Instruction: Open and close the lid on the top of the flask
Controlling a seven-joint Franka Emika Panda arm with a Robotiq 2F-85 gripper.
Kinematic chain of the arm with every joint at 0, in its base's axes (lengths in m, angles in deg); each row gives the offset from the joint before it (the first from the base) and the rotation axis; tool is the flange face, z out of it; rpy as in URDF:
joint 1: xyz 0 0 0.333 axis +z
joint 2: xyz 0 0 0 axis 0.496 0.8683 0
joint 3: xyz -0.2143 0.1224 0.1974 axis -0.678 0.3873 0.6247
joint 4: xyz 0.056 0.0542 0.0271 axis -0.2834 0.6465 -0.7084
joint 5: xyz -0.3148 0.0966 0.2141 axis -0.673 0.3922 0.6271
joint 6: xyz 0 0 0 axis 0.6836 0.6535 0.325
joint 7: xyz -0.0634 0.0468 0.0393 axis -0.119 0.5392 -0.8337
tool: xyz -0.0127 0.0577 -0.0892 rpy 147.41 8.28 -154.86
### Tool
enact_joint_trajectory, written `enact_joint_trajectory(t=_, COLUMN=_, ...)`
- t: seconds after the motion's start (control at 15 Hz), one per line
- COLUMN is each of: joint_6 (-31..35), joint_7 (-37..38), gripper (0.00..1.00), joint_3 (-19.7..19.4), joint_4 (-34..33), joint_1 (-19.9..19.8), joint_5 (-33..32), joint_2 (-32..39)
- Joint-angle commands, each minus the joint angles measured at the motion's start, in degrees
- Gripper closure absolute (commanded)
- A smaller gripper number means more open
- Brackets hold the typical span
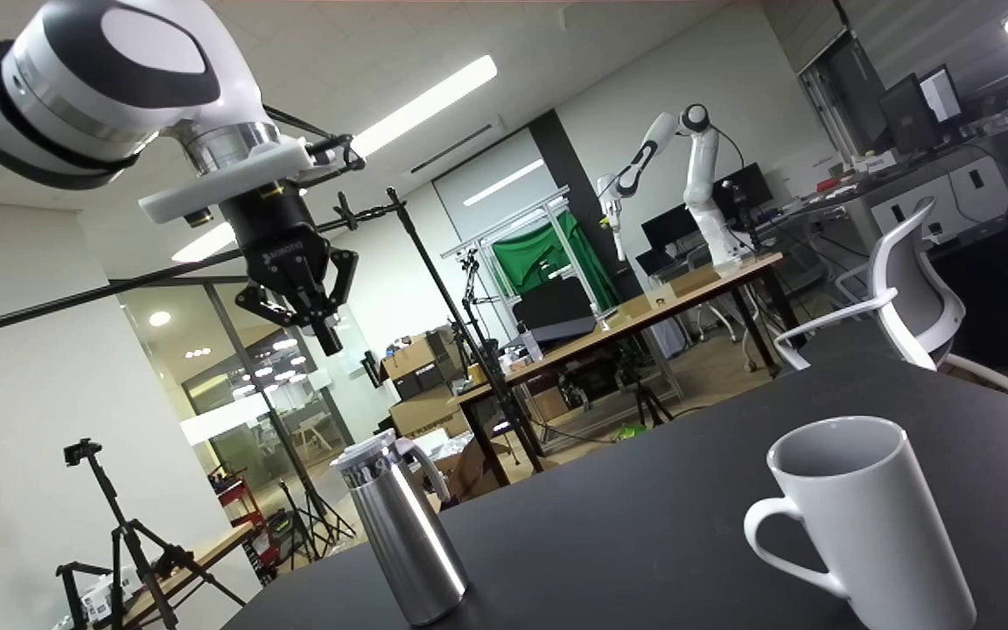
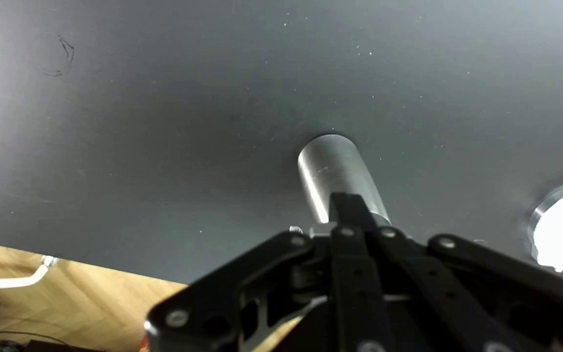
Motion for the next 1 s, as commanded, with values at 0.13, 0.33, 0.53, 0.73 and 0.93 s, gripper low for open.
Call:
enact_joint_trajectory(t=0.13, joint_6=-0.16, joint_7=0.07, gripper=1.0, joint_3=-0.14, joint_4=-0.13, joint_1=0.15, joint_5=-0.07, joint_2=0.01)
enact_joint_trajectory(t=0.33, joint_6=4.06, joint_7=1.92, gripper=1.0, joint_3=1.57, joint_4=-2.27, joint_1=0.54, joint_5=-2.39, joint_2=4.25)
enact_joint_trajectory(t=0.53, joint_6=9.08, joint_7=2.6, gripper=1.0, joint_3=3.74, joint_4=-3.04, joint_1=1.4, joint_5=-4.24, joint_2=8.34)
enact_joint_trajectory(t=0.73, joint_6=12.74, joint_7=3.99, gripper=1.0, joint_3=6.35, joint_4=-3.96, joint_1=2.59, joint_5=-5.61, joint_2=12.22)
enact_joint_trajectory(t=0.93, joint_6=14.56, joint_7=5.38, gripper=1.0, joint_3=8.51, joint_4=-5.15, joint_1=3.46, joint_5=-7.77, joint_2=14.54)
